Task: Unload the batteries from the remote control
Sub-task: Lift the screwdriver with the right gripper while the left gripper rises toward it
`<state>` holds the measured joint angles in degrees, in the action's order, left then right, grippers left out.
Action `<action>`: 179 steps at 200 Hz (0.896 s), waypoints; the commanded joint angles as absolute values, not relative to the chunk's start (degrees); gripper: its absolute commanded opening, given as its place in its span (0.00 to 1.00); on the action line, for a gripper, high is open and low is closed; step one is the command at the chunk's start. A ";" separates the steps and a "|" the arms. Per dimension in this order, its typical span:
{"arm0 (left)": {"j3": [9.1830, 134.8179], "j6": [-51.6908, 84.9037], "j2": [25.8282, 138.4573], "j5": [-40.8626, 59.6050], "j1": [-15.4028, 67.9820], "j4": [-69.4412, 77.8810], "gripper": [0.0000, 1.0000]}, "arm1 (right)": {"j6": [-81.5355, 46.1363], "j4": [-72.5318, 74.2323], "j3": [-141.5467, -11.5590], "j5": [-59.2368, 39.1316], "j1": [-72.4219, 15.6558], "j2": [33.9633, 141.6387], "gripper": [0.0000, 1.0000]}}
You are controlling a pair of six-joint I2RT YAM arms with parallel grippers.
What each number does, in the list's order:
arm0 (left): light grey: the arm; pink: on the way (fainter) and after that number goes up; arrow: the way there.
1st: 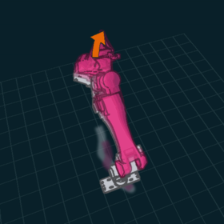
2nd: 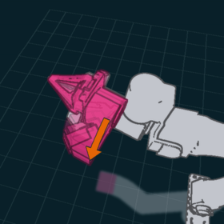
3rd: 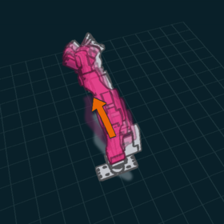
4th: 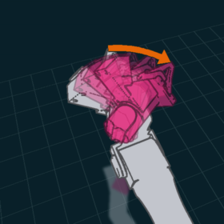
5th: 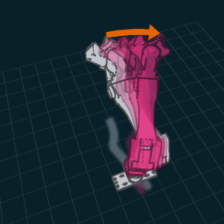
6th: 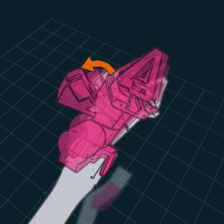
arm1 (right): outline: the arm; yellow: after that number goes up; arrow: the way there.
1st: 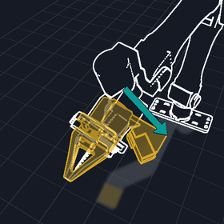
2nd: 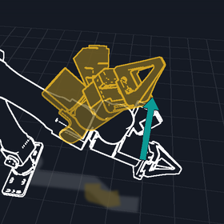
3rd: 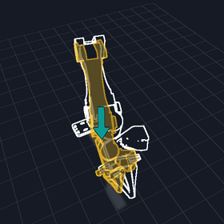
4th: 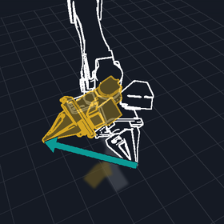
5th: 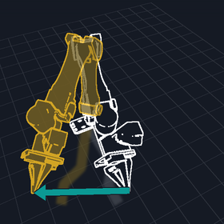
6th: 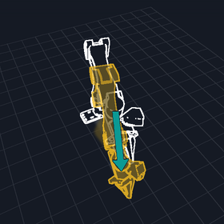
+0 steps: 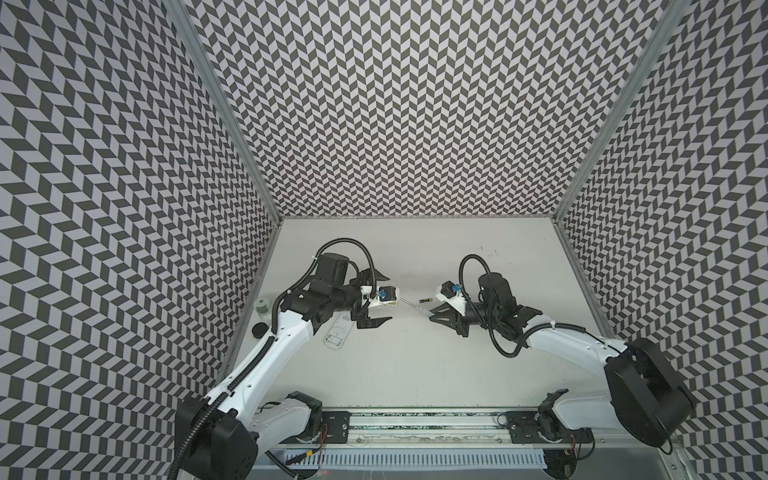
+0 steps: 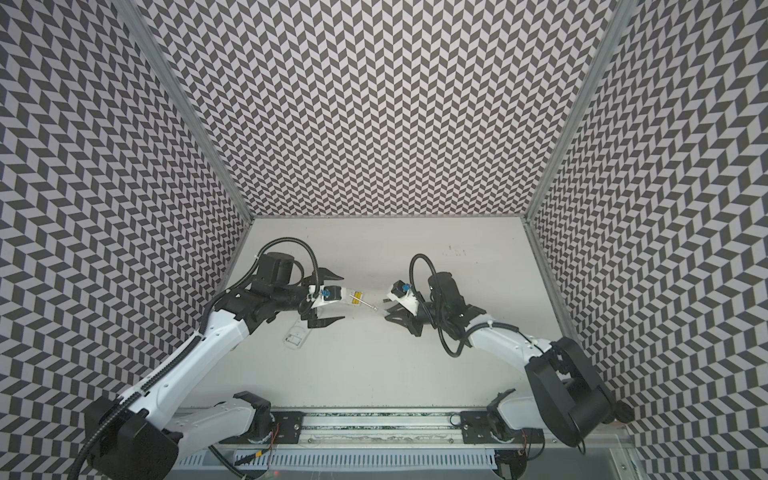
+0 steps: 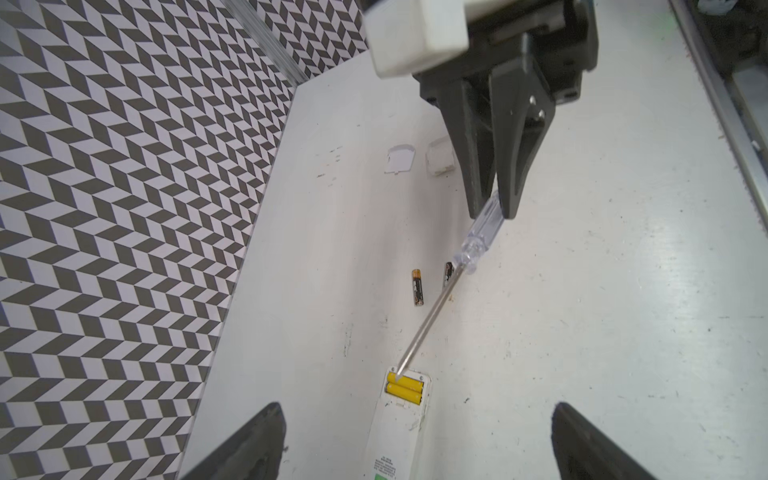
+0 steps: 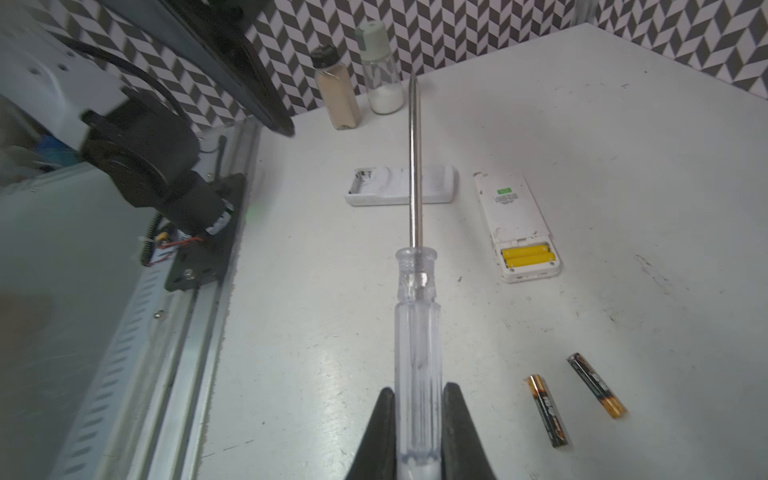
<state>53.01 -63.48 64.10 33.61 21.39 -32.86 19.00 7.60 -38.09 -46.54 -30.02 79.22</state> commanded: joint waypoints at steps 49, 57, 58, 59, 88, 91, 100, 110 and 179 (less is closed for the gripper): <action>53.90 -57.08 65.53 37.89 22.34 -29.90 0.91 | 16.66 15.03 -40.97 -65.40 -28.15 84.47 0.02; 54.42 -56.14 66.12 39.12 22.37 -29.71 0.89 | 17.32 14.59 -41.30 -65.49 -28.19 85.09 0.01; 54.46 -56.02 66.19 39.29 22.35 -29.71 0.88 | 17.49 14.55 -41.35 -65.44 -28.20 85.13 0.00; 54.52 -55.87 66.28 39.42 22.34 -29.71 0.88 | 17.62 14.48 -41.37 -65.42 -28.21 85.19 0.00; 57.12 -51.97 68.56 44.02 22.23 -30.15 0.81 | 21.26 11.46 -42.22 -60.29 -28.43 84.72 0.00; 57.19 -51.58 68.79 44.42 22.23 -30.05 0.80 | 21.50 11.50 -42.08 -59.63 -28.47 84.45 0.00; 57.10 -50.53 69.16 45.07 22.32 -29.68 0.77 | 21.79 12.11 -41.57 -58.16 -28.63 83.69 0.00; 56.48 -49.96 69.54 45.93 22.32 -29.12 0.72 | 21.48 13.72 -40.47 -56.51 -28.69 82.89 0.00; 55.79 -44.01 72.29 49.61 22.32 -26.22 0.54 | 24.93 20.23 -34.70 -45.70 -30.39 76.77 0.00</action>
<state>55.51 -46.68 71.90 46.24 22.13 -27.99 21.93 14.06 -36.93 -49.67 -29.89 79.70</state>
